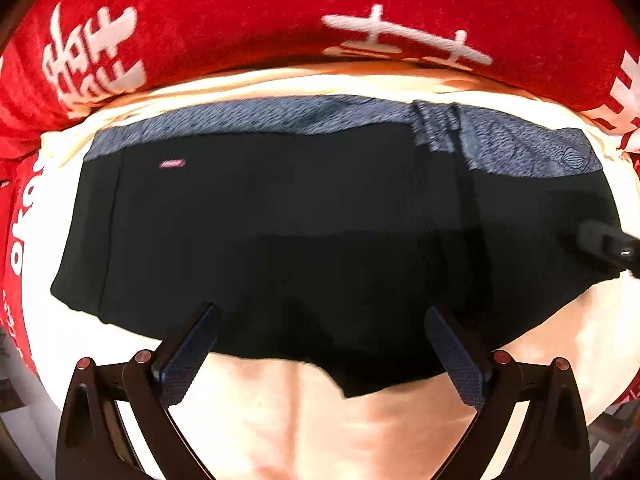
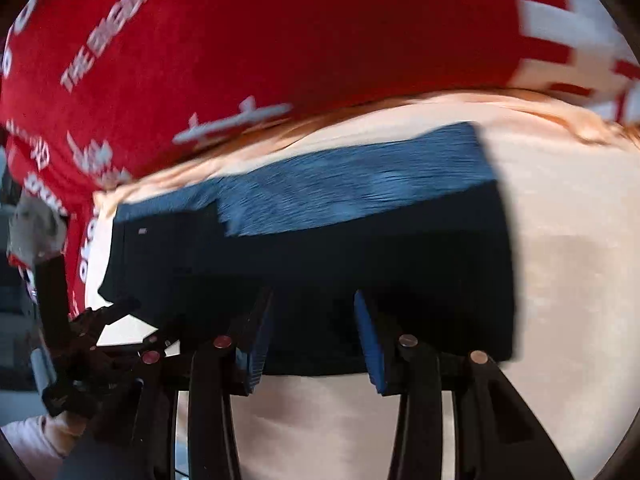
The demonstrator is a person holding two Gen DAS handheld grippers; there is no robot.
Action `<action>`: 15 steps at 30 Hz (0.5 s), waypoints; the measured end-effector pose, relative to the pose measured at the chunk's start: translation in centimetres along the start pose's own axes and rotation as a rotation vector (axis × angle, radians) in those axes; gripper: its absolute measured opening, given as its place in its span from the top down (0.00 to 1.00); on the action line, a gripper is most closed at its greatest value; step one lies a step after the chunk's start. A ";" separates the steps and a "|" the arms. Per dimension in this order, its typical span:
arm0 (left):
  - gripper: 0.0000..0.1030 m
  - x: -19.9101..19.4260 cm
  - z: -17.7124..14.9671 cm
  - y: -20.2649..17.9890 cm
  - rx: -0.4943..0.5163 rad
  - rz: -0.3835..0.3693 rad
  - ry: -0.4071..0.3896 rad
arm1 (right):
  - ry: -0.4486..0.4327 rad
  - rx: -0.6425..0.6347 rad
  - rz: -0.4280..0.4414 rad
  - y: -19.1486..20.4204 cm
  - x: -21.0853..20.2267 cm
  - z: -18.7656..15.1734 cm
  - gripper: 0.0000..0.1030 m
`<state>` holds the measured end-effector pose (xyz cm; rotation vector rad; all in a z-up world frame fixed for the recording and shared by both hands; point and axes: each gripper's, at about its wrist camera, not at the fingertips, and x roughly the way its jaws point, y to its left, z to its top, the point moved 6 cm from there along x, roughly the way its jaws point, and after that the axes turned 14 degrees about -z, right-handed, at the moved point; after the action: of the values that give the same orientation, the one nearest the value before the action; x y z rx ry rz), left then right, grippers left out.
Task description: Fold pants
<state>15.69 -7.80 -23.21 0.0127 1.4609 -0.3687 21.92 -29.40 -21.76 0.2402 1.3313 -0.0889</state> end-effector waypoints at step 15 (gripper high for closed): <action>0.01 -2.0 -7.4 12.9 -0.078 0.005 0.034 | 0.113 -0.050 -0.071 4.1 3.5 -2.9 0.56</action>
<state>11.64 6.56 -24.90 -0.0401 1.5079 -0.3091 20.81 -24.48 -25.24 0.1572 1.4532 -0.1026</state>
